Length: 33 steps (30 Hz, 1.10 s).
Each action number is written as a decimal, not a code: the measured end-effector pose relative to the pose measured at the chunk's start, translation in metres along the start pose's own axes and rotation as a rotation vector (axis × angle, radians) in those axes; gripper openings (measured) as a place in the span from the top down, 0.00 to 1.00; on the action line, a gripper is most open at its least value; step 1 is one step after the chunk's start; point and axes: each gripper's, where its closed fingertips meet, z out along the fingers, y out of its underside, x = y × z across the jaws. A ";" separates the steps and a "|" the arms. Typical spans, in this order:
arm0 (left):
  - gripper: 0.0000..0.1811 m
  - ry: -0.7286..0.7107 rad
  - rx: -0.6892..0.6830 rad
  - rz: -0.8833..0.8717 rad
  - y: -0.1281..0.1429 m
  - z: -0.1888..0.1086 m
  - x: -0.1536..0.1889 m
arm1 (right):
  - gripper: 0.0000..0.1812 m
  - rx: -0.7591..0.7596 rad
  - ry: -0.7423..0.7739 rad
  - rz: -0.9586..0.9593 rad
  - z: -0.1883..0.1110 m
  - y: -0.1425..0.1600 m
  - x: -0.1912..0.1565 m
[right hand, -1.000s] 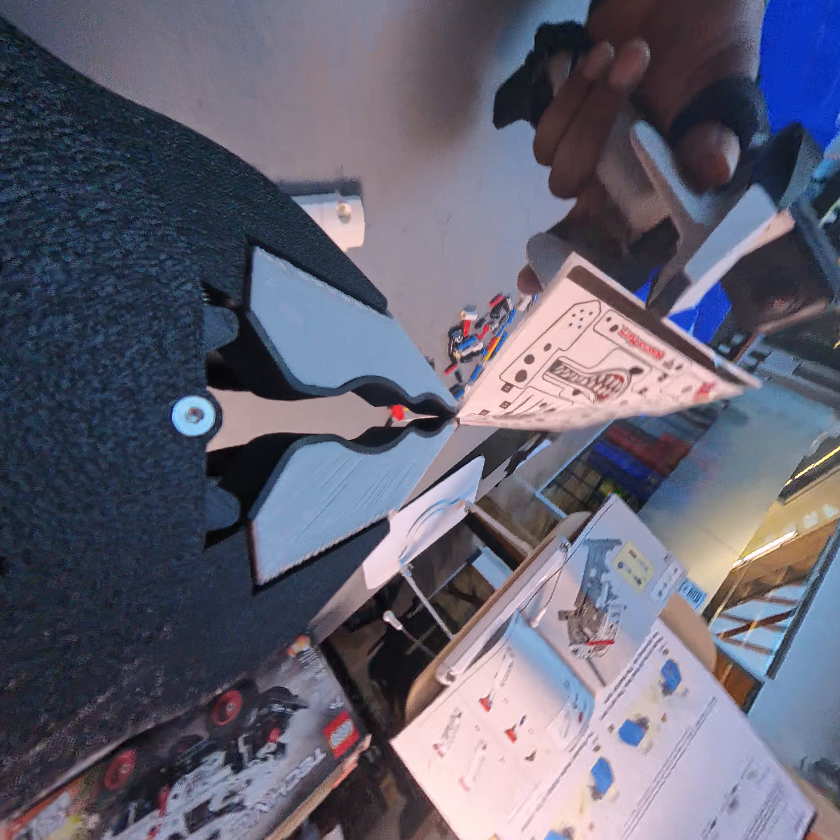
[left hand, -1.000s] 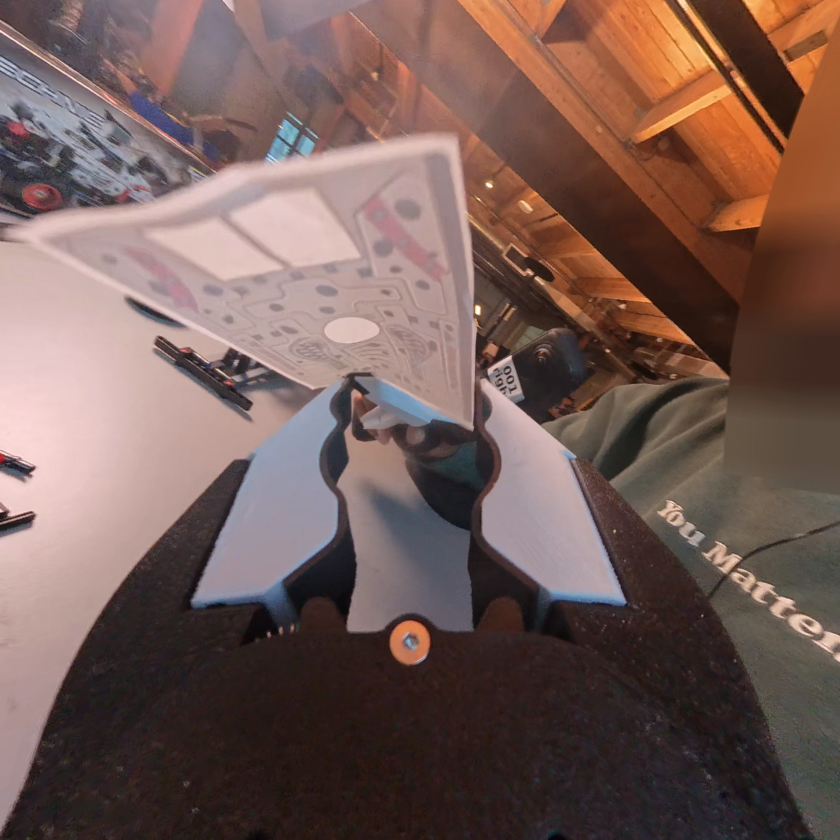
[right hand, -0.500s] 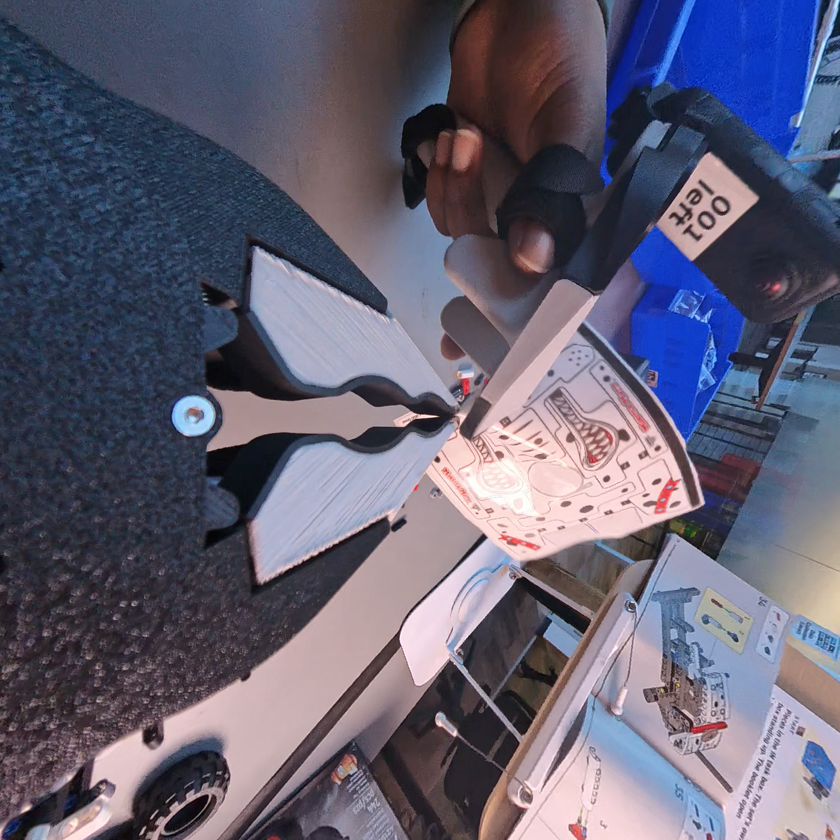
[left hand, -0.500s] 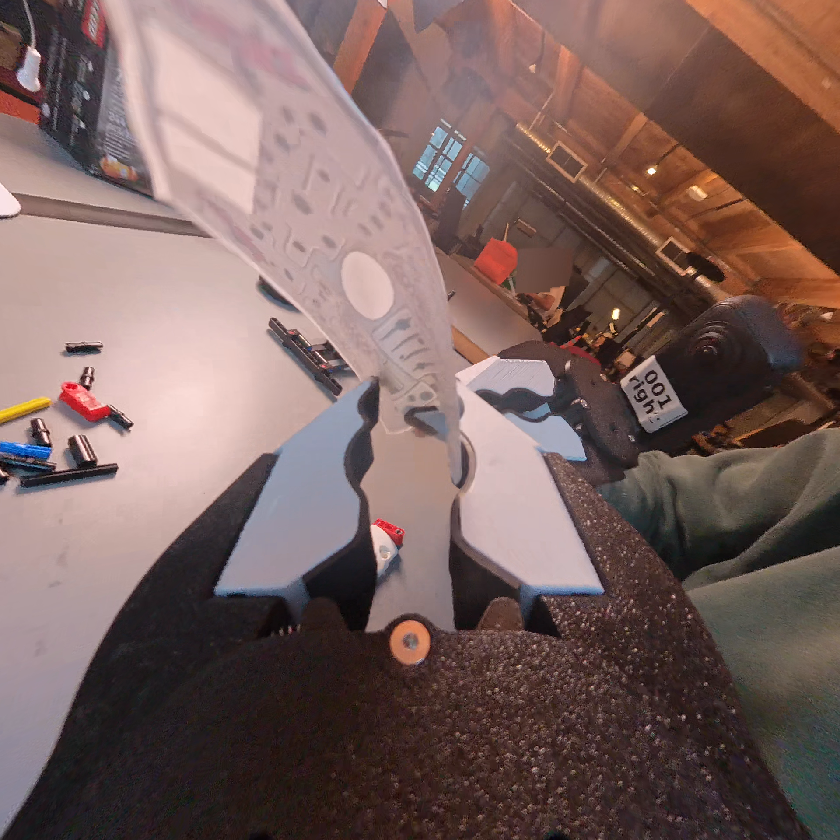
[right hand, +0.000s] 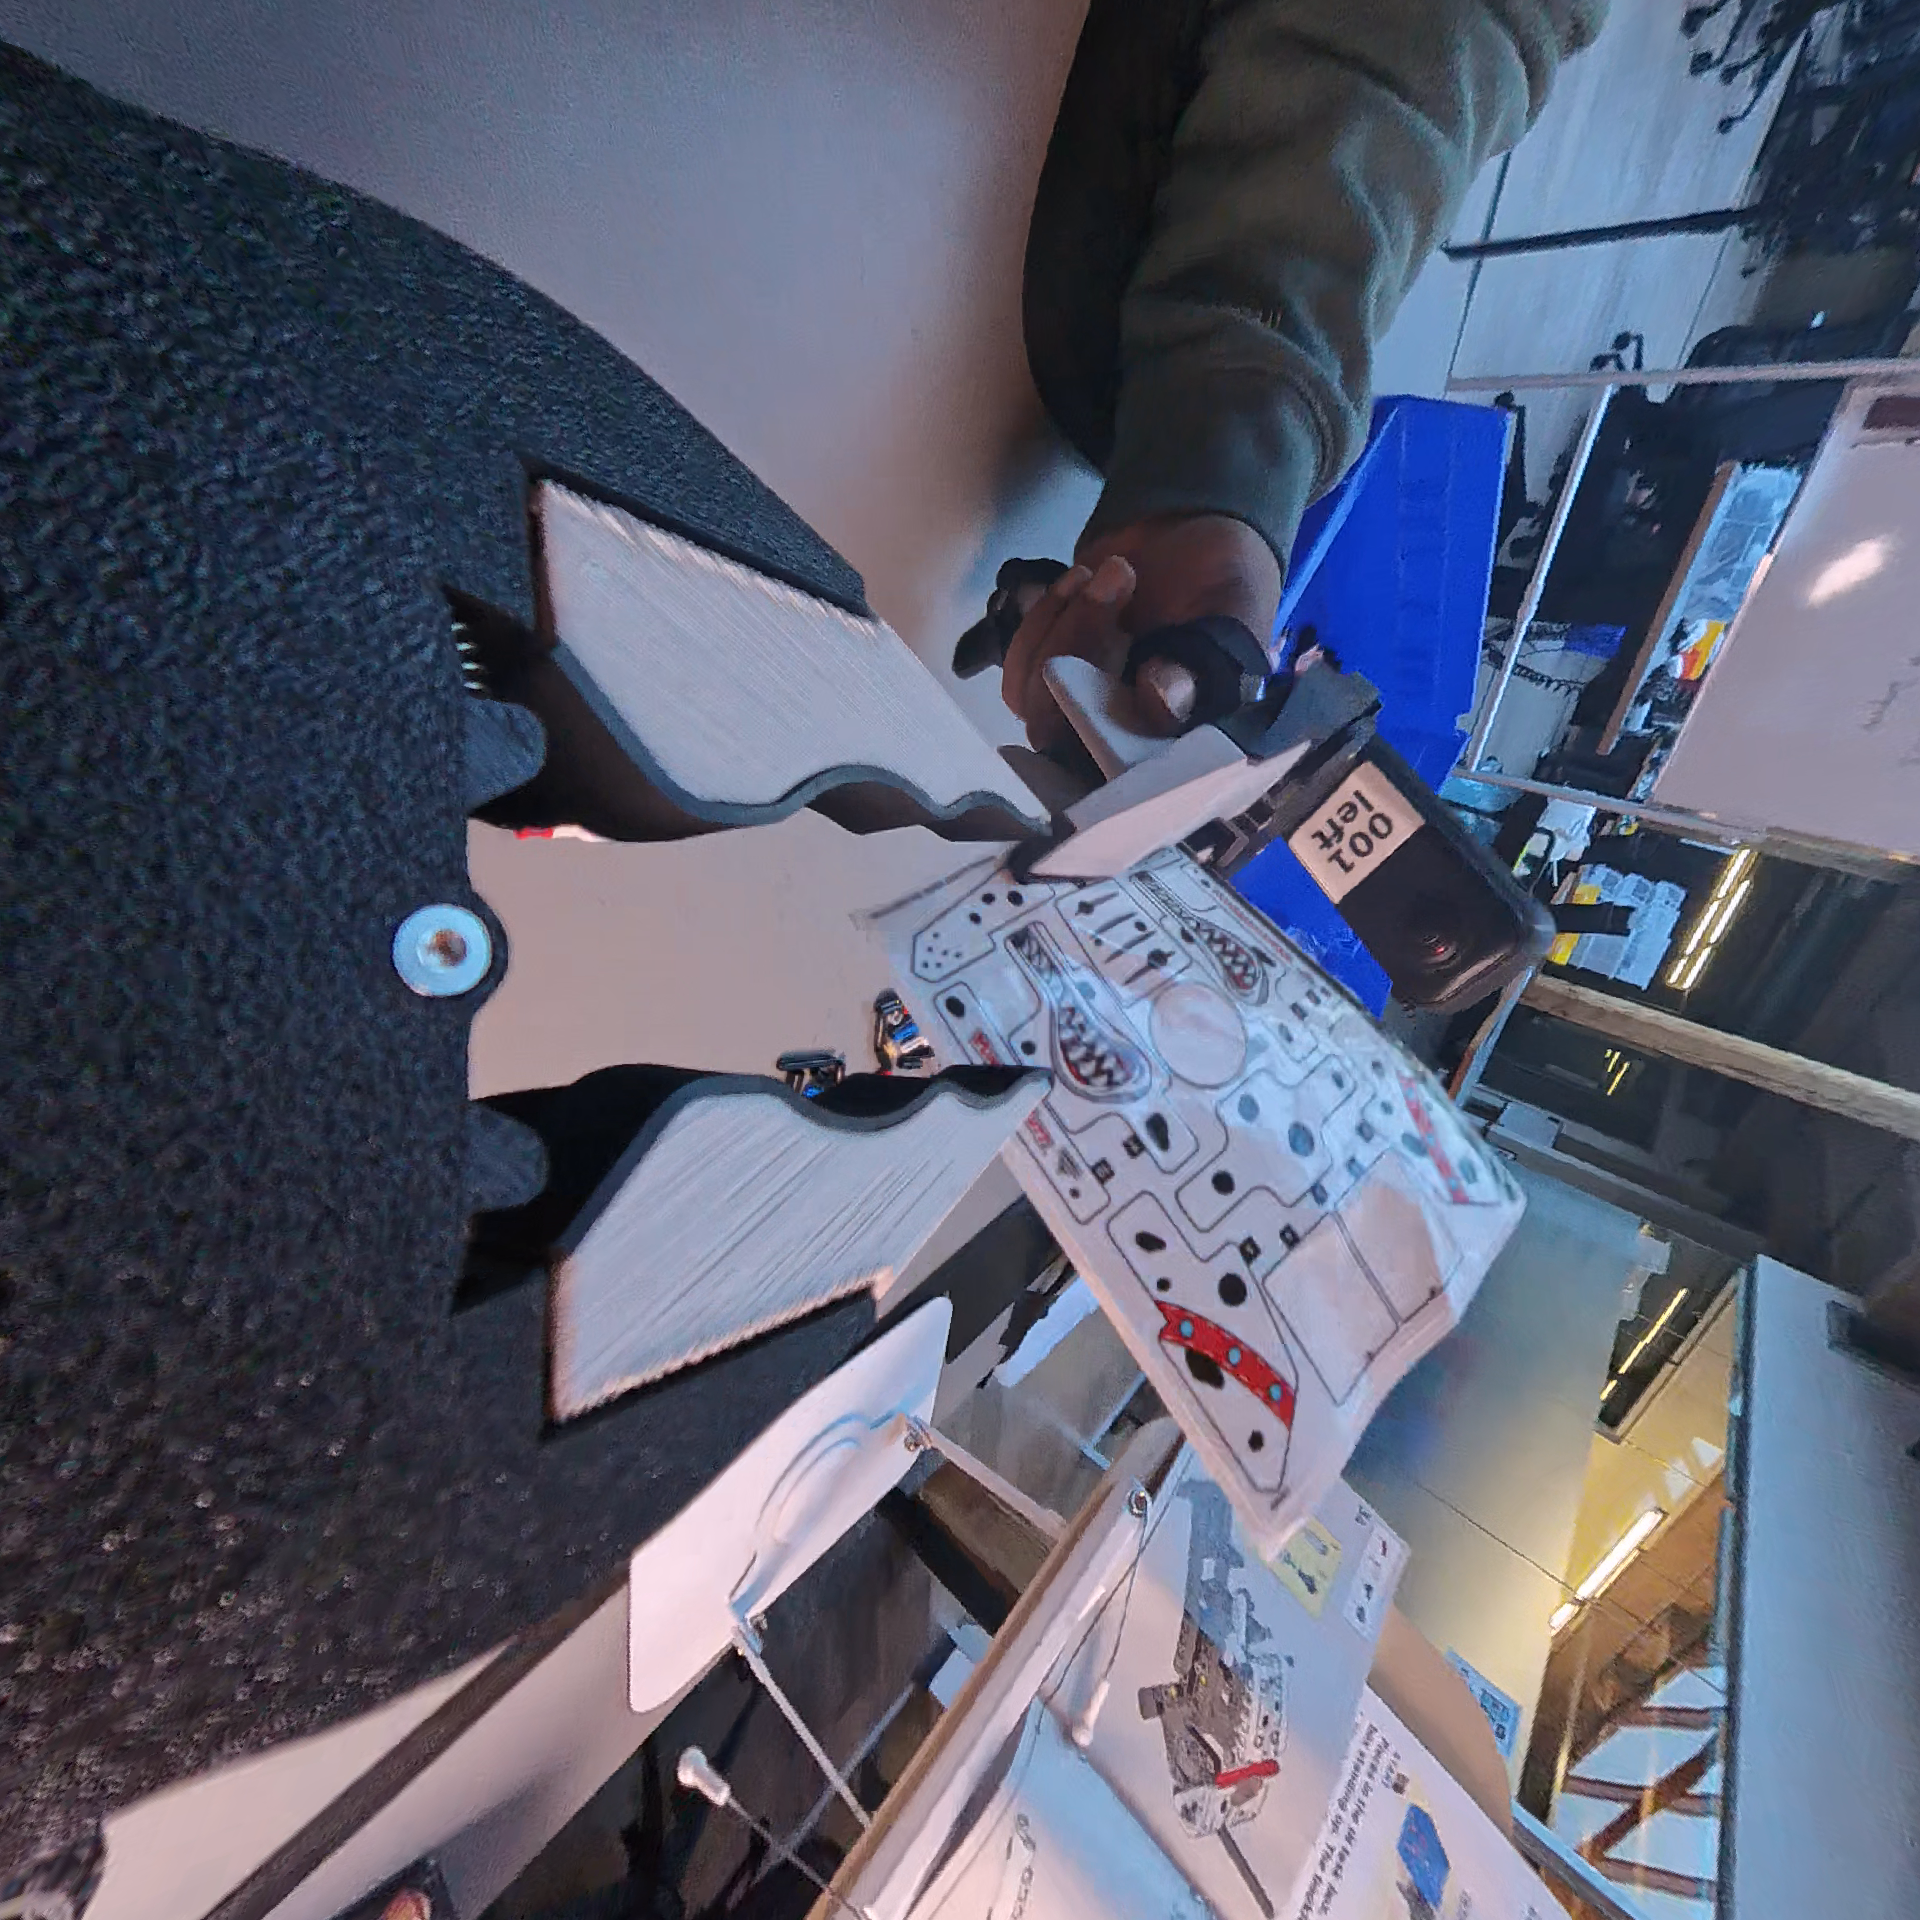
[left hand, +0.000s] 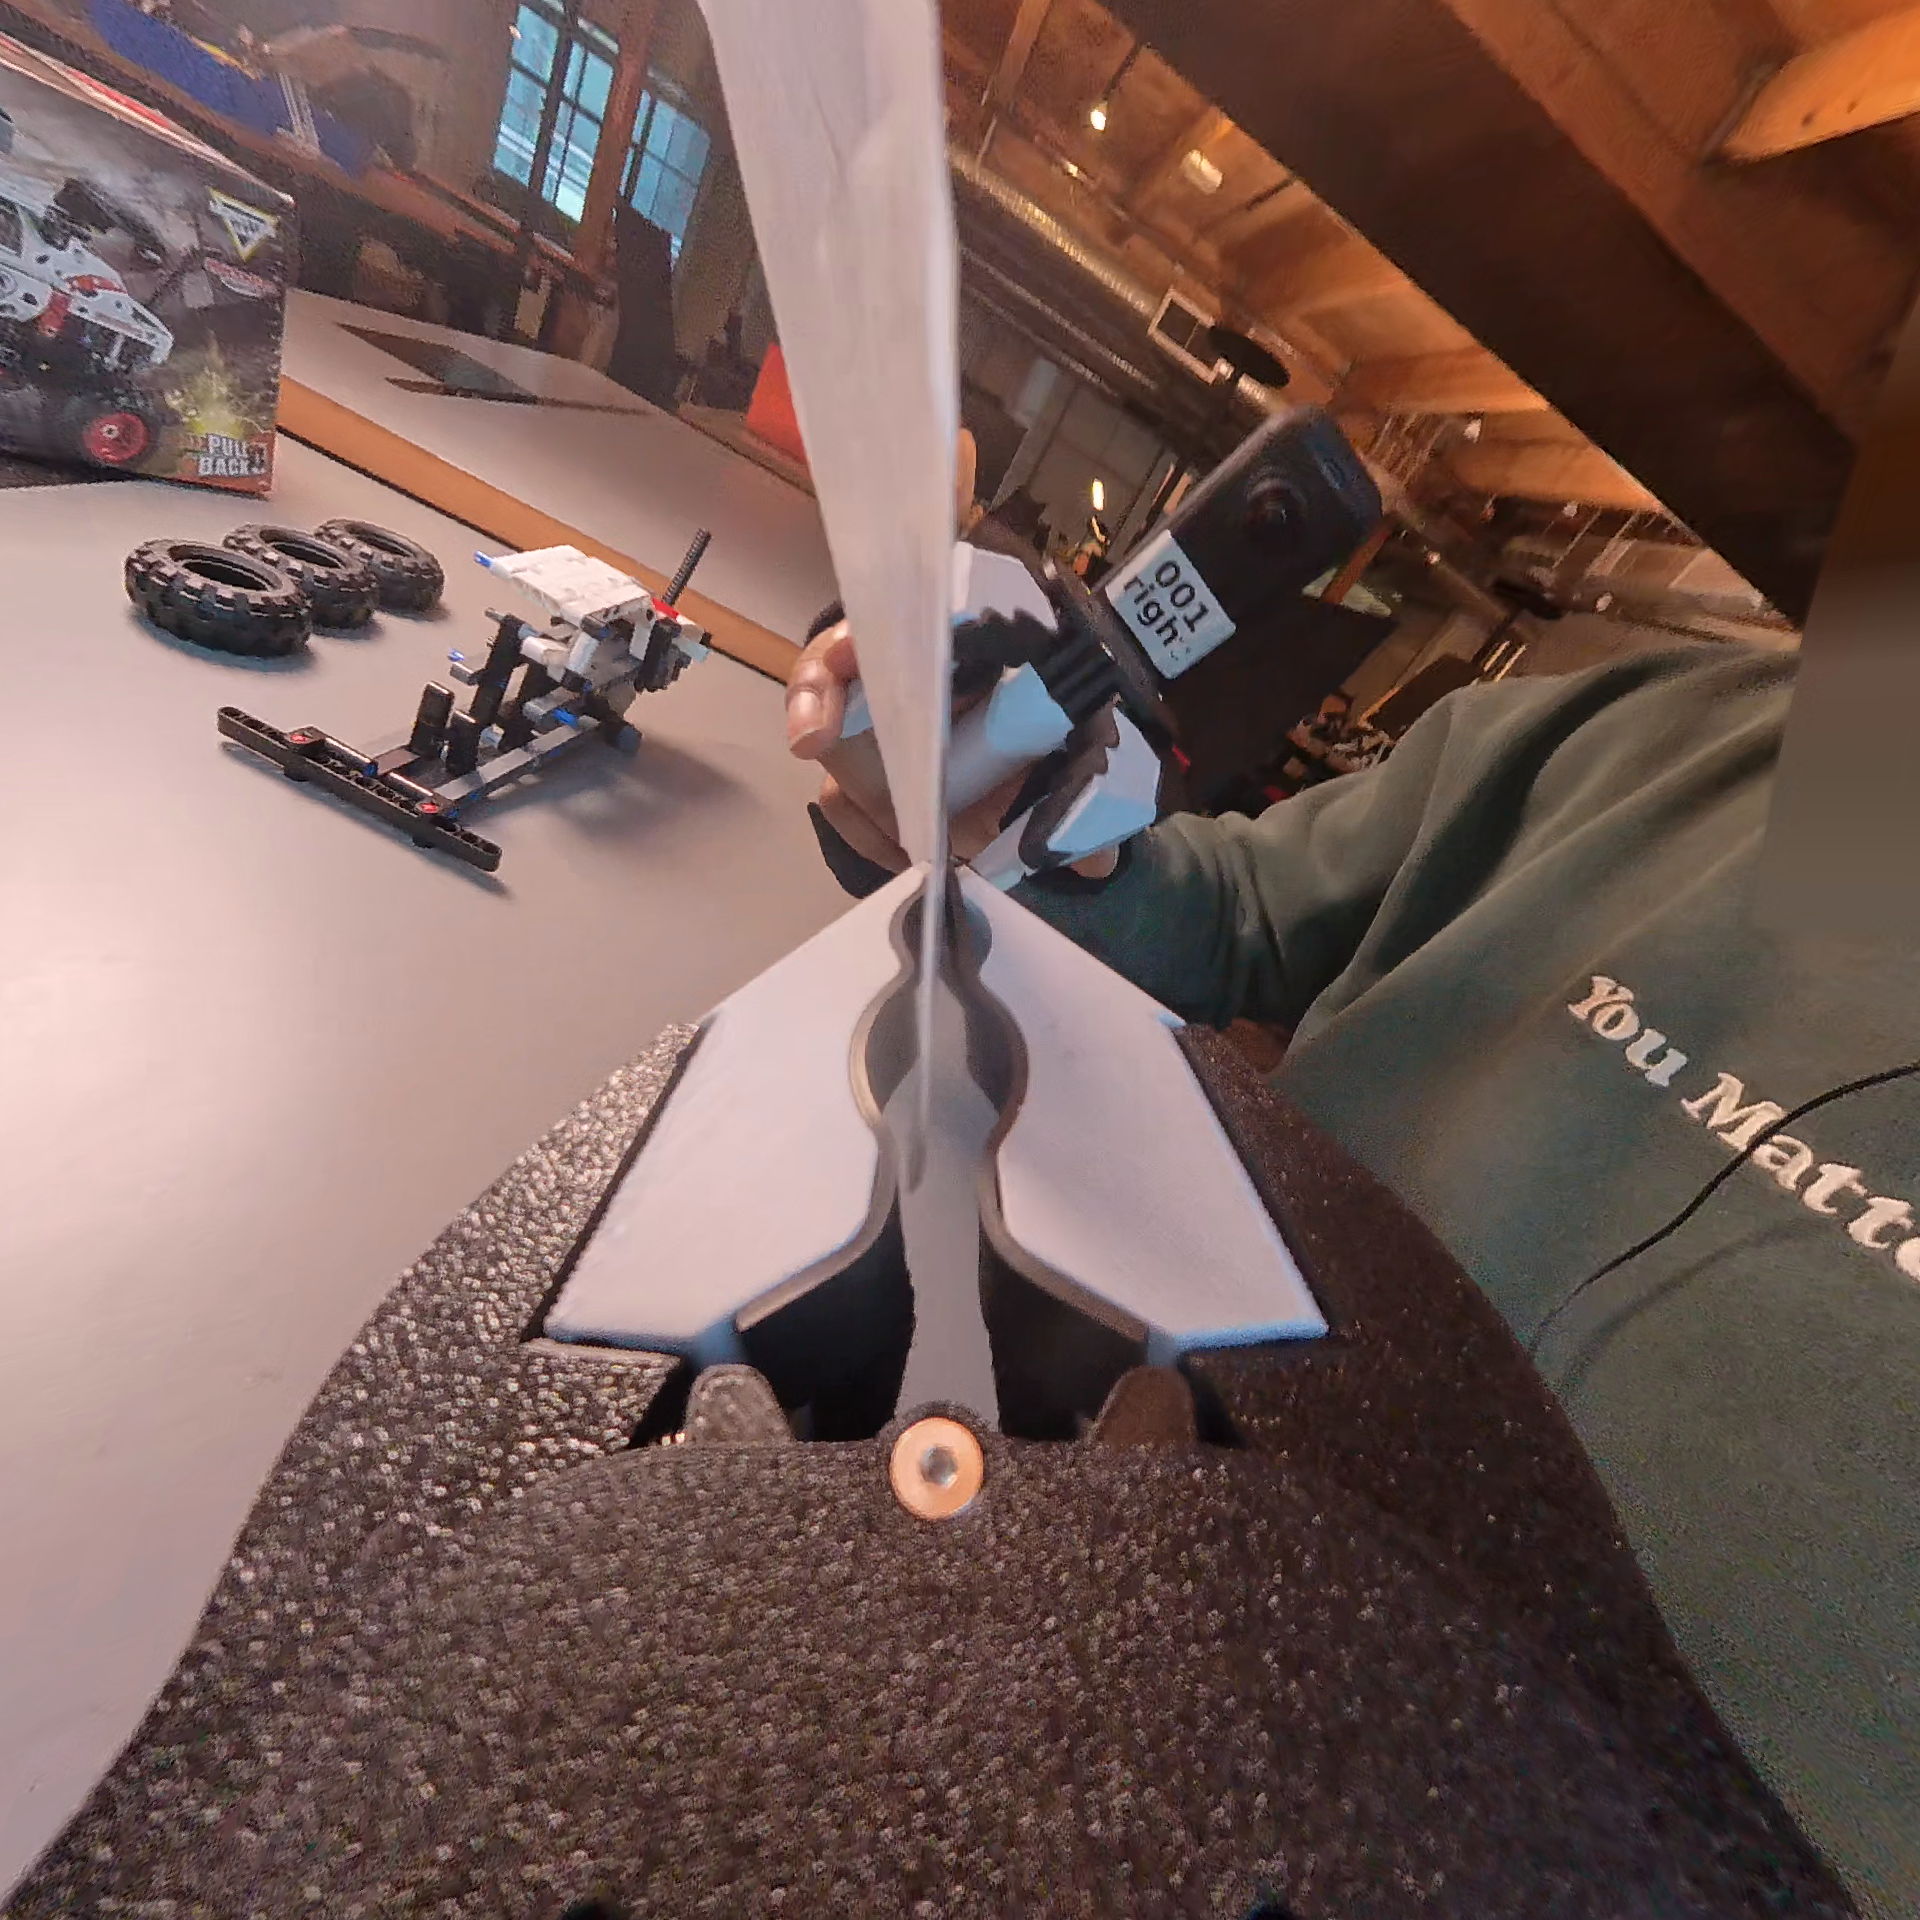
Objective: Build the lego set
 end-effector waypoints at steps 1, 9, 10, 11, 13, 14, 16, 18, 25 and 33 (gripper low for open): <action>1.00 -0.002 -0.028 0.009 0.004 0.002 0.001 | 0.77 0.010 -0.001 0.023 0.000 0.000 0.001; 1.00 0.074 -0.240 0.180 0.038 0.009 0.023 | 0.80 -0.056 -0.273 0.141 -0.003 0.018 -0.036; 1.00 0.083 -0.275 0.213 0.044 0.010 0.026 | 0.81 -0.067 -0.343 0.203 -0.005 0.022 -0.044; 1.00 0.094 -0.305 0.251 0.050 0.010 0.029 | 0.75 -0.078 -0.418 0.255 -0.008 0.025 -0.053; 1.00 0.110 -0.312 0.302 0.054 0.012 0.034 | 0.64 -0.126 -0.581 0.369 -0.015 0.031 -0.075; 1.00 0.108 -0.314 0.316 0.055 0.012 0.034 | 0.66 -0.128 -0.585 0.384 -0.013 0.033 -0.076; 1.00 0.103 -0.320 0.352 0.056 0.011 0.035 | 0.74 -0.131 -0.591 0.349 -0.010 0.036 -0.082; 1.00 0.090 -0.336 0.378 0.057 0.009 0.033 | 0.78 -0.112 -0.602 0.344 -0.010 0.033 -0.086; 1.00 -0.046 -0.364 0.481 0.054 0.002 0.013 | 0.93 -0.014 -0.544 0.442 -0.009 0.021 -0.062; 1.00 -0.002 -0.380 0.499 0.058 0.000 0.020 | 0.58 -0.107 -0.364 0.165 0.001 0.043 -0.048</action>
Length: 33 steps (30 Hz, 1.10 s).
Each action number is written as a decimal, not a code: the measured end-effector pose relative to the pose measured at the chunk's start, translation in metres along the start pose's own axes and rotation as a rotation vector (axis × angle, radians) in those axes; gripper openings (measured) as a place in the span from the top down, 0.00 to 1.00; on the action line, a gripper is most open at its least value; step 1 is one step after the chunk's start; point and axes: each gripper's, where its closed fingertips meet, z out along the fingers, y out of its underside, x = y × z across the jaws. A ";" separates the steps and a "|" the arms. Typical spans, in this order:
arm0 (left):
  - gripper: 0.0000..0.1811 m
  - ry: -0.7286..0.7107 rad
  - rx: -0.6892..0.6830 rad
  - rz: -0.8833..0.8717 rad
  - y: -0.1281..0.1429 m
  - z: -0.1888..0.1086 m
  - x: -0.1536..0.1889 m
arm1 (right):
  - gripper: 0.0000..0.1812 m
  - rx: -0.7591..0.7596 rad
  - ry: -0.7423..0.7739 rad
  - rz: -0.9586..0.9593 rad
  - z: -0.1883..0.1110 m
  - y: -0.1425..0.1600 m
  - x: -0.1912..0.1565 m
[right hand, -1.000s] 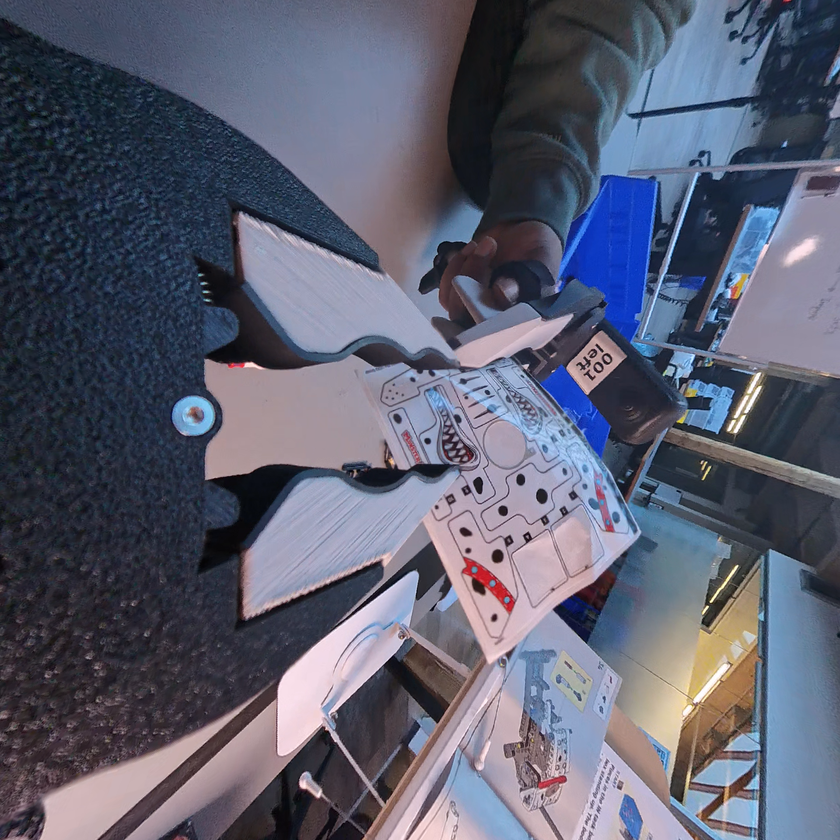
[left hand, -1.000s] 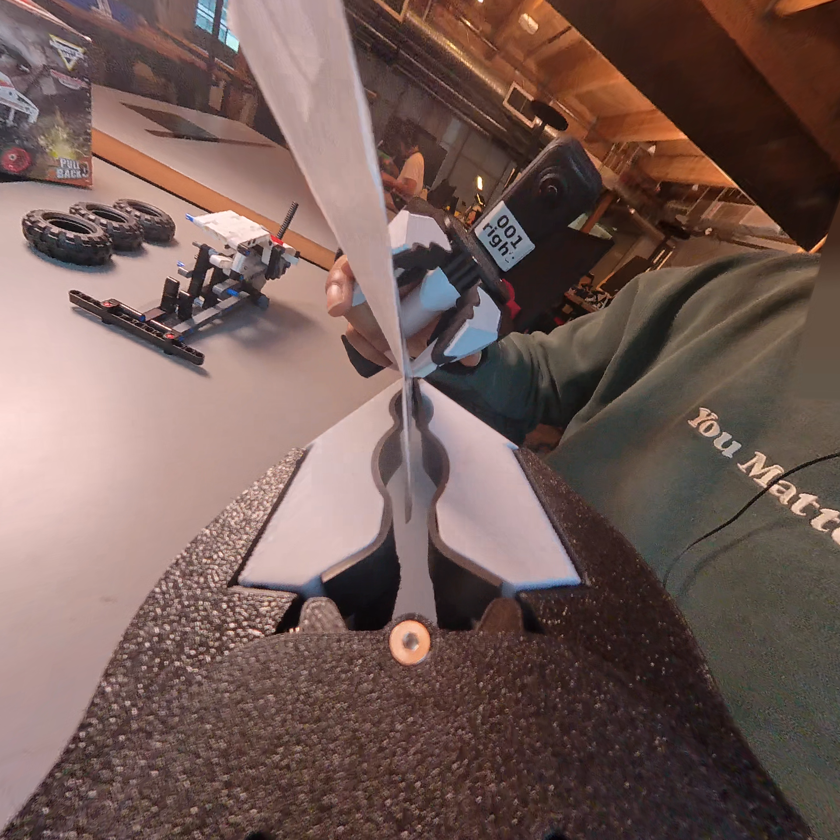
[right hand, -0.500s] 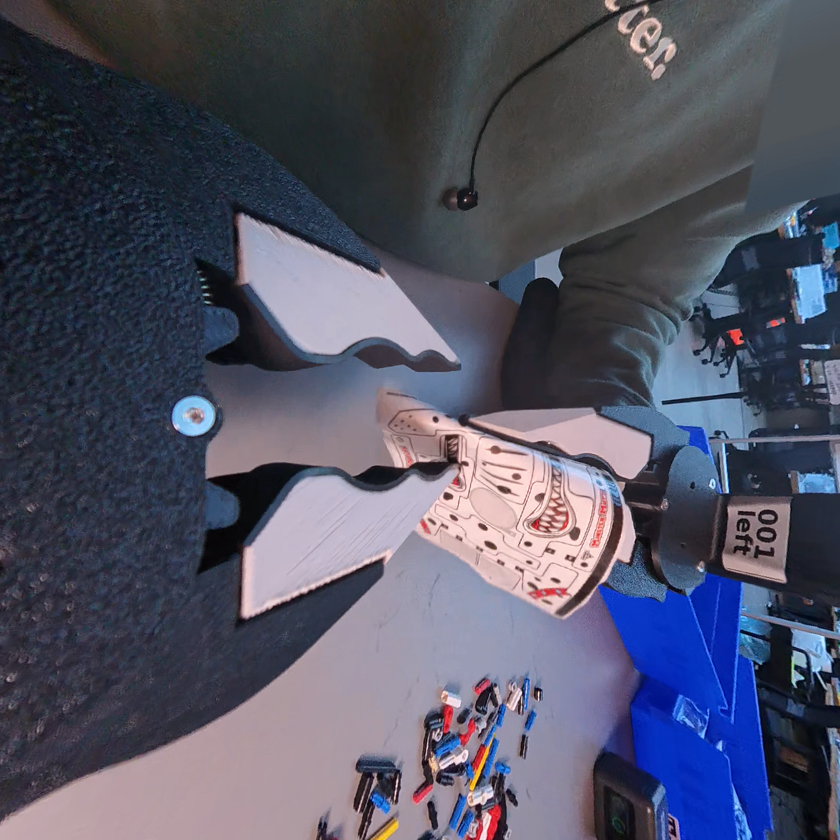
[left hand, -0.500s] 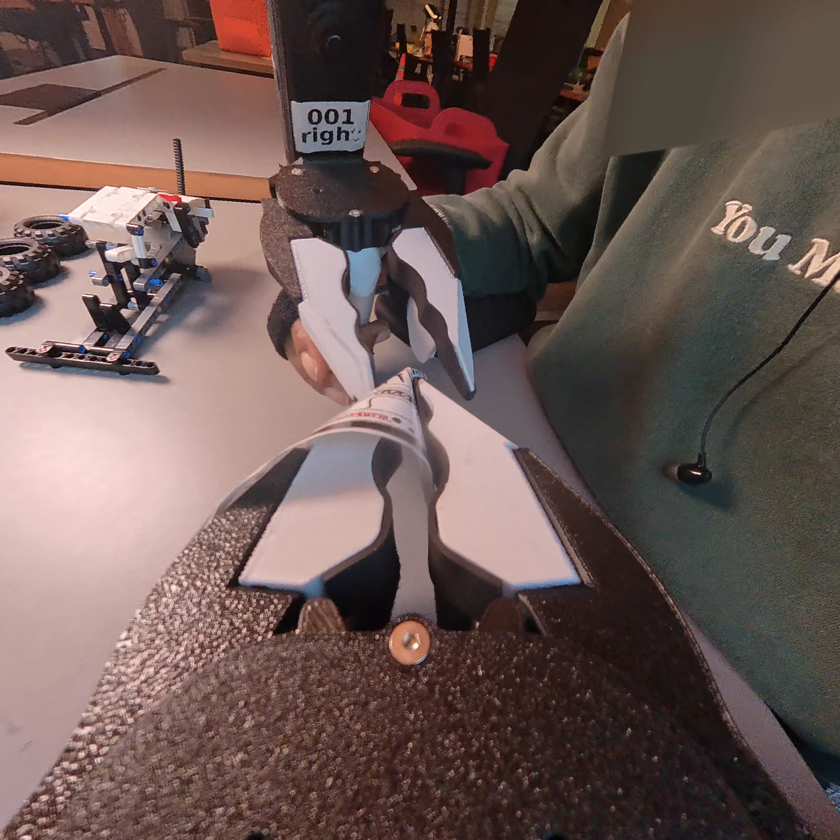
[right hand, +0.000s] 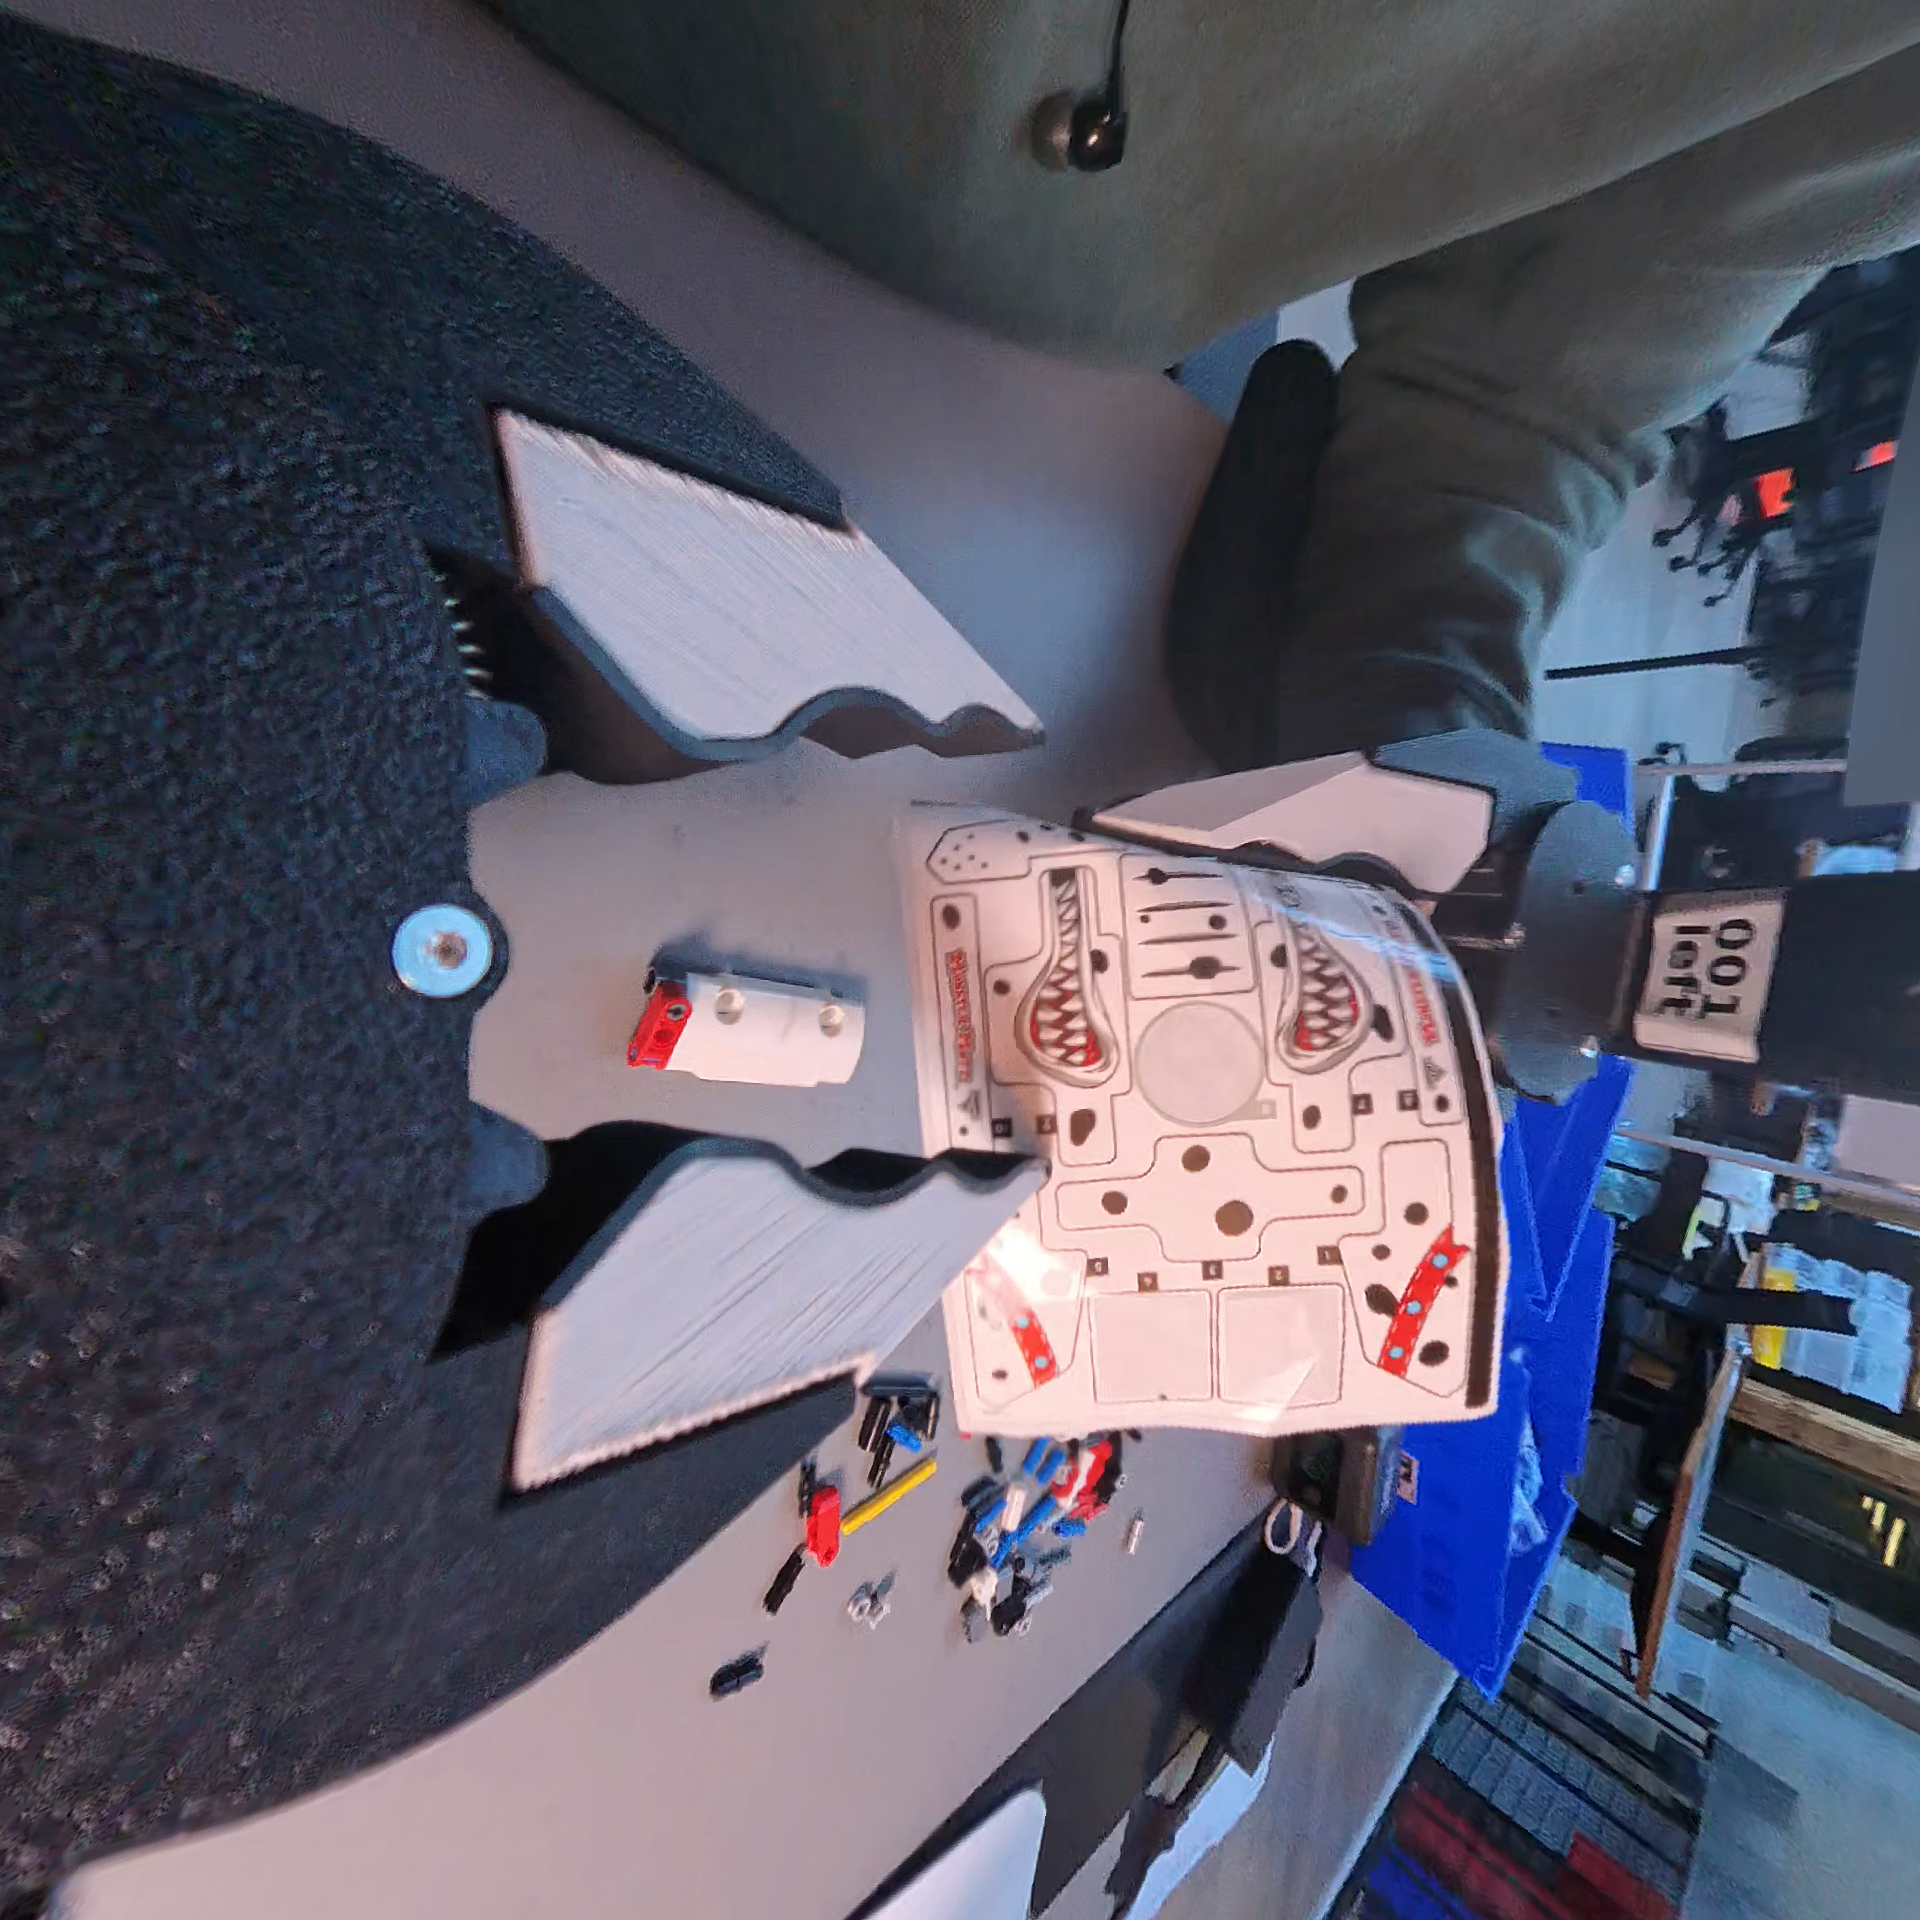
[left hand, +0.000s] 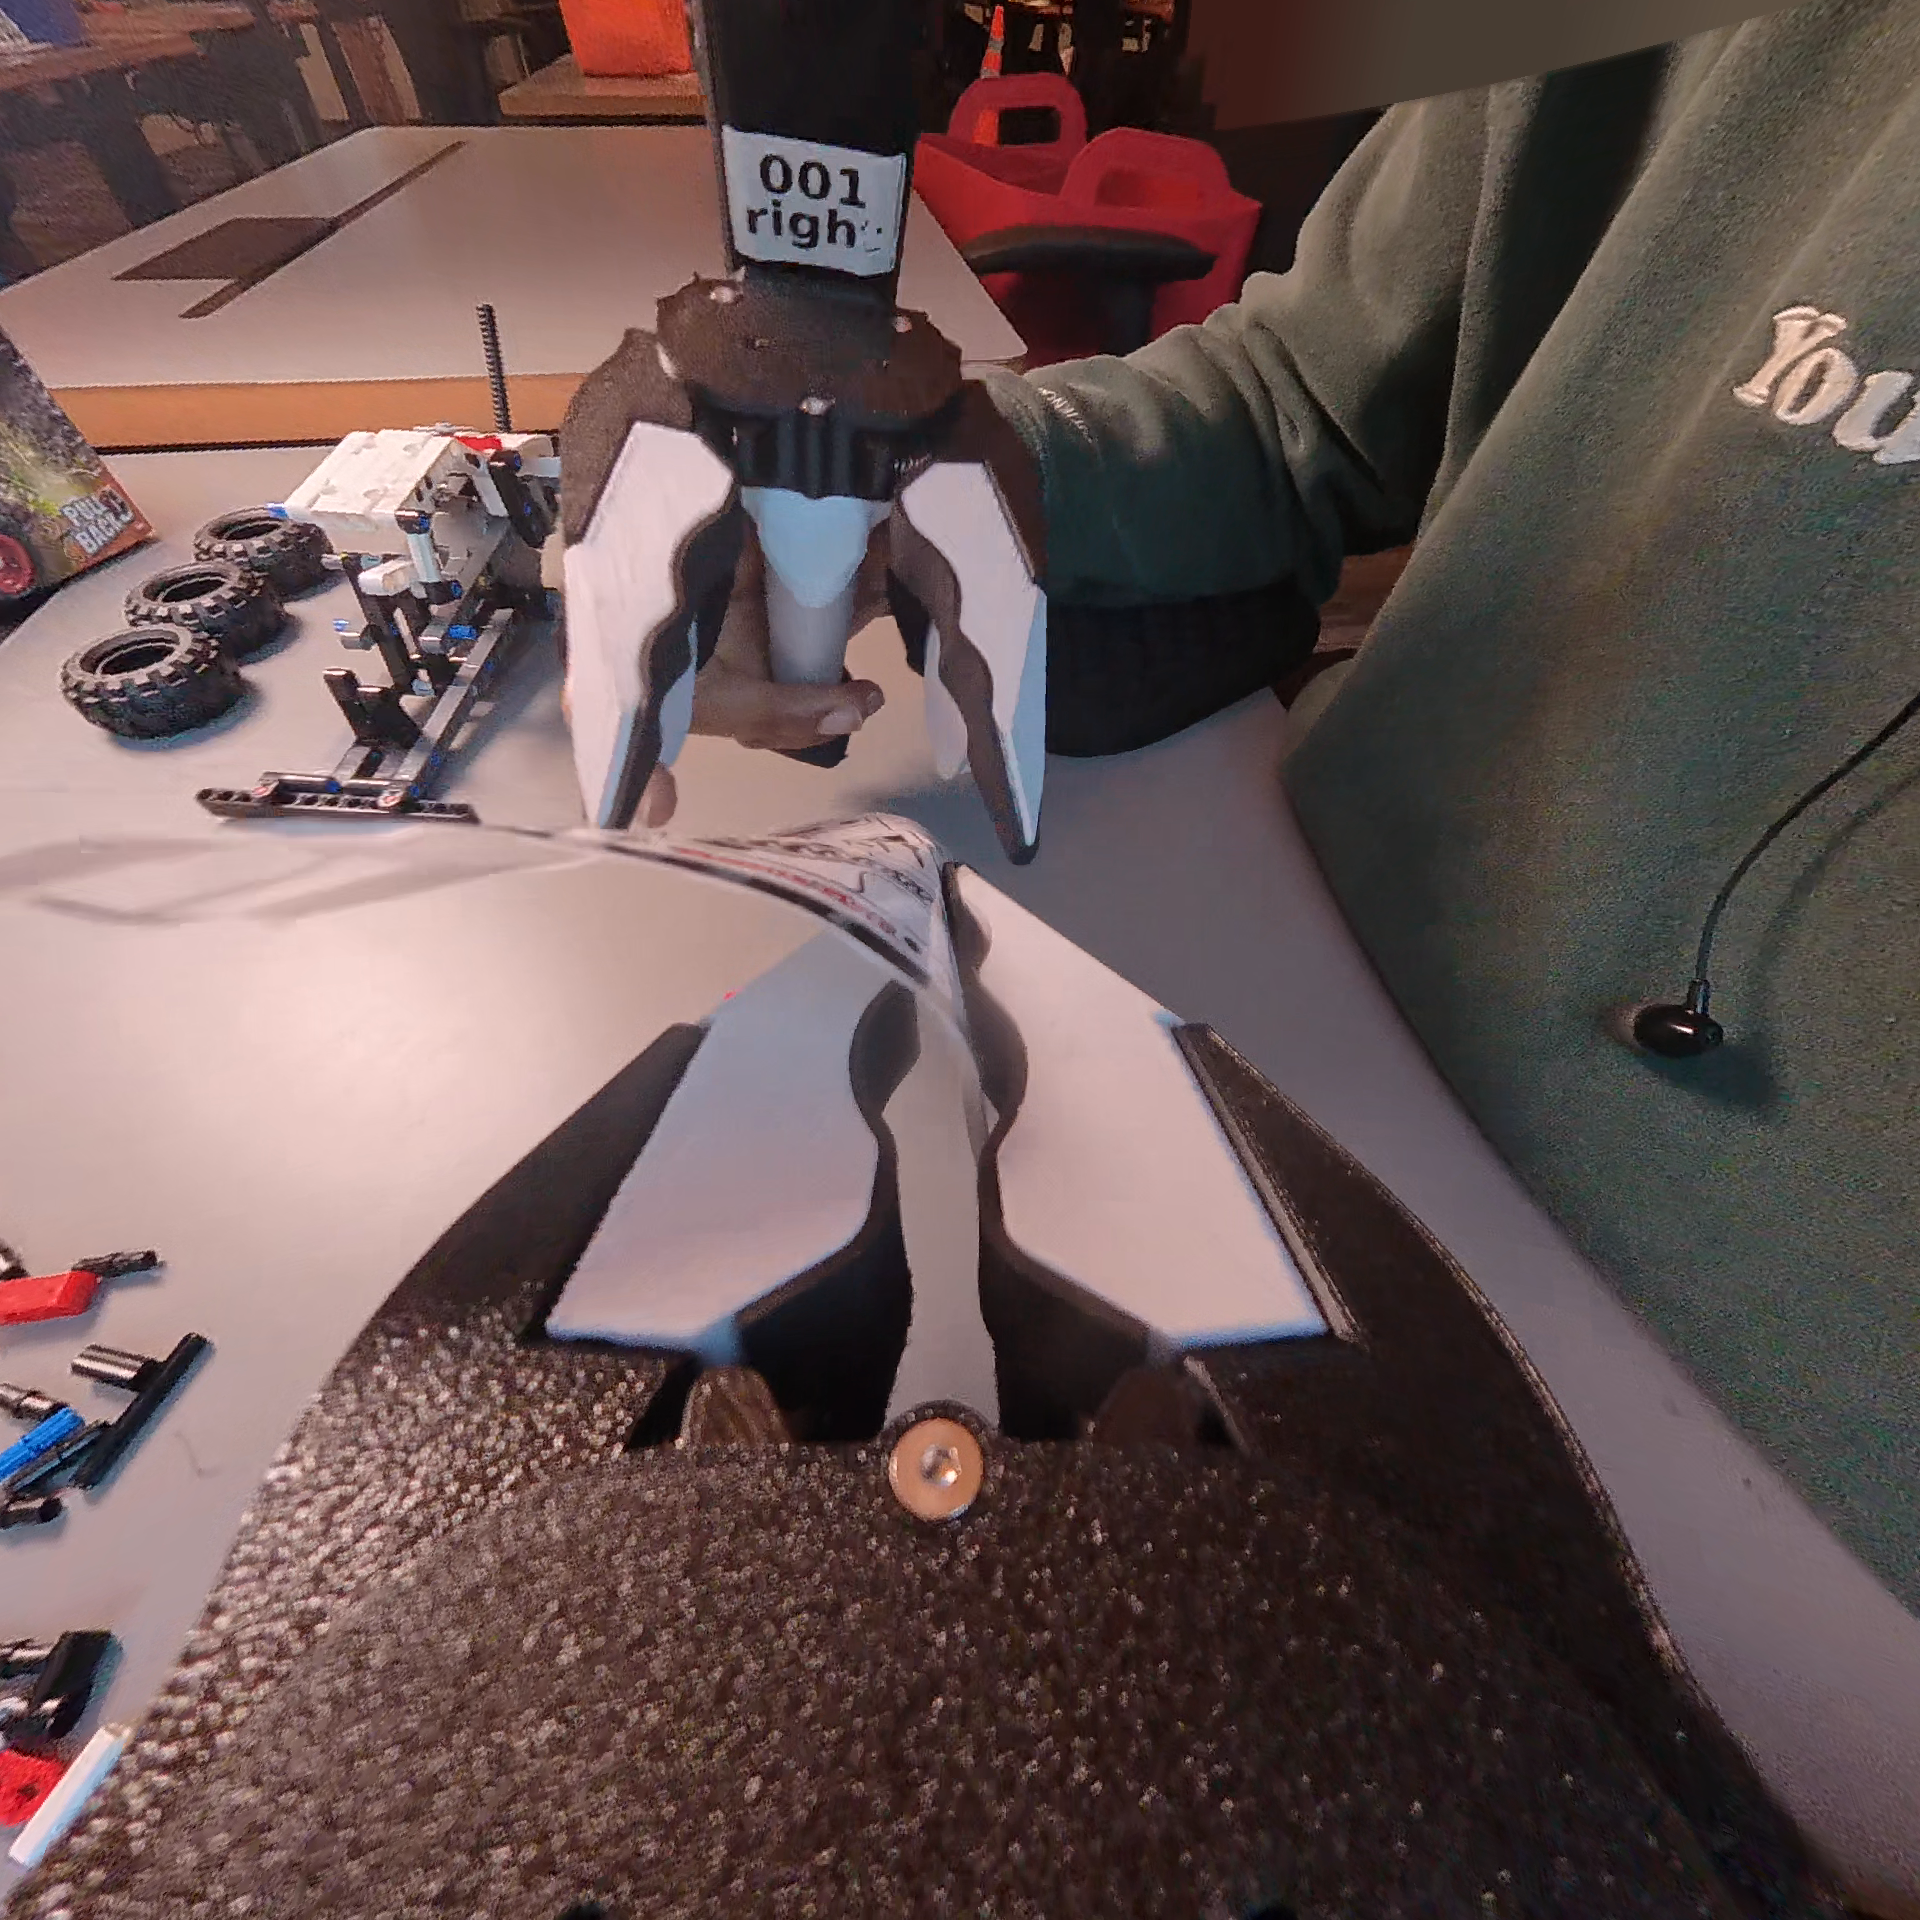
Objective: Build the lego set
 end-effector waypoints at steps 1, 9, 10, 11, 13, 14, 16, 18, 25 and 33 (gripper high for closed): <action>1.00 0.022 0.005 0.002 -0.001 0.000 0.004 | 0.56 -0.025 0.004 -0.016 0.002 0.005 0.000; 1.00 0.145 0.176 -0.182 -0.021 -0.015 0.005 | 0.94 -0.033 0.169 -0.403 0.002 -0.005 0.003; 1.00 0.156 0.200 -0.219 -0.023 -0.018 0.002 | 0.99 -0.023 0.201 -0.448 0.001 -0.009 0.004; 1.00 0.162 0.222 -0.241 -0.025 -0.020 0.000 | 1.00 -0.012 0.225 -0.471 0.000 -0.013 0.006; 1.00 0.159 0.269 -0.267 -0.030 -0.024 -0.004 | 1.00 0.006 0.277 -0.484 -0.002 -0.019 0.011; 1.00 0.149 0.288 -0.283 -0.032 -0.025 -0.007 | 1.00 0.012 0.320 -0.482 -0.003 -0.022 0.017; 0.97 0.102 0.330 -0.336 -0.035 -0.027 -0.019 | 1.00 -0.007 0.415 -0.493 -0.007 -0.023 0.031; 0.91 0.084 0.380 -0.410 -0.039 -0.028 -0.028 | 1.00 -0.019 0.489 -0.537 -0.009 -0.025 0.039; 0.93 0.092 0.579 -0.645 -0.055 -0.036 -0.046 | 1.00 -0.111 0.727 -0.819 -0.018 -0.038 0.053; 0.97 0.046 0.623 -0.764 -0.052 -0.032 -0.055 | 1.00 -0.186 0.824 -0.892 -0.017 -0.038 0.061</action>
